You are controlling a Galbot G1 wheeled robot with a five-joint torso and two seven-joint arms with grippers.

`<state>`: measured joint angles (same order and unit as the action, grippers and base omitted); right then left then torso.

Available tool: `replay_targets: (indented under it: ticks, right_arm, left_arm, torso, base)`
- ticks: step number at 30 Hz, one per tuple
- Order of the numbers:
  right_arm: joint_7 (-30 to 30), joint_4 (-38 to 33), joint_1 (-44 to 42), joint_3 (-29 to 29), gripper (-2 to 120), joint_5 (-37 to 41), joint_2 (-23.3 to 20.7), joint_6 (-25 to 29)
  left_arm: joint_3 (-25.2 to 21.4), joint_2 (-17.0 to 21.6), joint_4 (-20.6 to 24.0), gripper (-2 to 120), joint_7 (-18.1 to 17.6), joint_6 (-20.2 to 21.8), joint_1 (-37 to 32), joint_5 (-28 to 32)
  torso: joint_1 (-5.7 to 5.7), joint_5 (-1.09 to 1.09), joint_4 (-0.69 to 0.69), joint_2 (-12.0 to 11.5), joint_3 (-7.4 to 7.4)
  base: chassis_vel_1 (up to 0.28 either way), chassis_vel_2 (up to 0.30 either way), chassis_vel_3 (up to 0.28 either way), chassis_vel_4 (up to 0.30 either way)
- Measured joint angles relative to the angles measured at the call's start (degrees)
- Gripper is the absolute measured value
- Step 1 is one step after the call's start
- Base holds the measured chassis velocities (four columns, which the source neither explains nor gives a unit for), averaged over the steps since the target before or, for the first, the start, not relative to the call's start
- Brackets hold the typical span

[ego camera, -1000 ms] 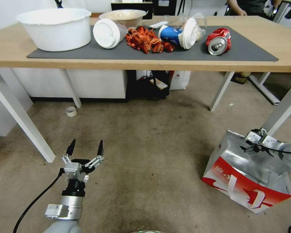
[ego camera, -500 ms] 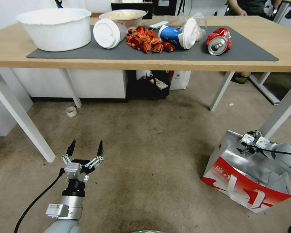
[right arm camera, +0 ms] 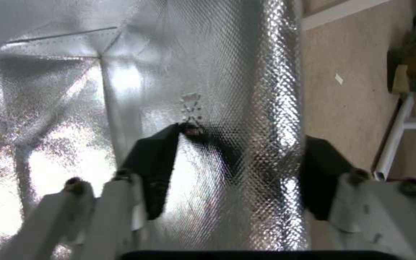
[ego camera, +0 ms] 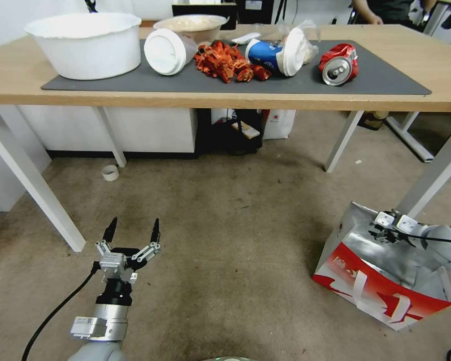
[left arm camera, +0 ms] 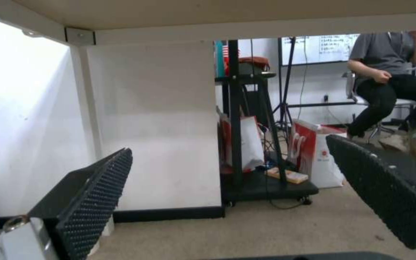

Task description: Pick up the food delivery bag from the floor and place it on the table.

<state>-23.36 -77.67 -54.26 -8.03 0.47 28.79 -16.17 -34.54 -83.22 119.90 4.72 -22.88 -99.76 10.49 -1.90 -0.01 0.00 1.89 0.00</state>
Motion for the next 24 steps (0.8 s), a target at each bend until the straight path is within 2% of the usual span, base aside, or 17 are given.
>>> replay_targets:
  ticks: [3, 5, 6, 9, 10, 11, 13, 16, 21, 24]
  right_arm:
    - [0.00, 0.09, 0.00, -0.01, 48, 0.00, 0.14, 0.00]
    - [0.00, 0.17, -0.01, -0.01, 37, -0.01, 0.35, 0.00]
    - [0.00, 0.17, -0.01, -0.01, 37, -0.01, 0.35, 0.00]
    - [0.00, 0.20, -0.10, -0.01, 21, 0.00, 0.53, -0.01]
    - [0.00, 0.20, -0.10, -0.01, 21, 0.00, 0.53, -0.01]
    - [0.01, 0.20, -0.10, -0.01, 16, 0.01, 0.56, -0.01]
    - [0.01, 0.21, -0.10, -0.01, 16, 0.01, 0.57, -0.01]
    - [0.07, 0.21, -0.10, -0.02, 0, 0.08, 0.60, -0.01]
    - [0.15, -0.32, -0.11, -0.15, 0, 0.34, 0.57, 0.00]
    - [0.17, -2.95, -1.57, -1.96, 0, 2.48, -0.51, 0.02]
  left_arm:
    - [-0.03, 0.04, 0.00, 100, -0.01, -0.01, 0.05, 0.00]
    - [-0.05, 0.10, -0.01, 100, -0.03, -0.02, 0.17, 0.03]
    - [-0.05, 0.10, -0.01, 100, -0.03, -0.02, 0.17, 0.03]
    - [-0.05, 0.13, -0.23, 100, -0.06, -0.02, 0.36, 0.05]
    - [-0.05, 0.13, -0.23, 100, -0.06, -0.02, 0.36, 0.05]
    - [-0.05, 0.15, -0.31, 100, -0.09, -0.02, 0.41, 0.07]
    - [-0.05, 0.15, -0.32, 100, -0.09, -0.02, 0.41, 0.07]
    - [-0.05, 0.19, -0.48, 100, -0.14, -0.02, 0.60, 0.13]
    - [-0.10, 0.21, -0.51, 100, -0.23, -0.02, 0.74, 0.24]
    - [-0.31, 0.21, -0.14, 100, -0.26, 0.00, 0.73, 0.32]
  torso:
    - [0.01, 0.00, 0.00, 0.00, 0.00]
    - [0.00, 0.00, 0.00, 0.00, 0.00]
    - [0.00, 0.00, 0.00, 0.00, 0.00]
    - [0.00, 0.00, 0.00, 0.00, 0.00]
    - [0.00, 0.00, 0.00, 0.00, 0.00]
    - [0.00, 0.00, 0.00, 0.00, 0.00]
    - [0.00, 0.00, 0.00, 0.00, 0.00]
    - [0.00, 0.00, 0.00, 0.00, 0.00]
    - [0.00, 0.00, 0.00, 0.00, 0.00]
    - [0.00, 0.01, 0.00, 0.00, 0.00]
  base:
    - [0.000, 0.000, 0.000, 0.000]
    - [0.000, 0.000, 0.000, 0.000]
    - [0.000, 0.000, 0.000, 0.000]
    - [0.000, 0.000, 0.000, 0.000]
    - [0.000, 0.000, 0.000, 0.000]
    - [0.000, 0.000, 0.000, 0.000]
    - [0.000, 0.000, 0.000, 0.000]
    - [0.000, 0.000, 0.000, 0.000]
    - [0.000, 0.000, 0.000, 0.000]
    - [0.000, 0.000, 0.000, 0.000]
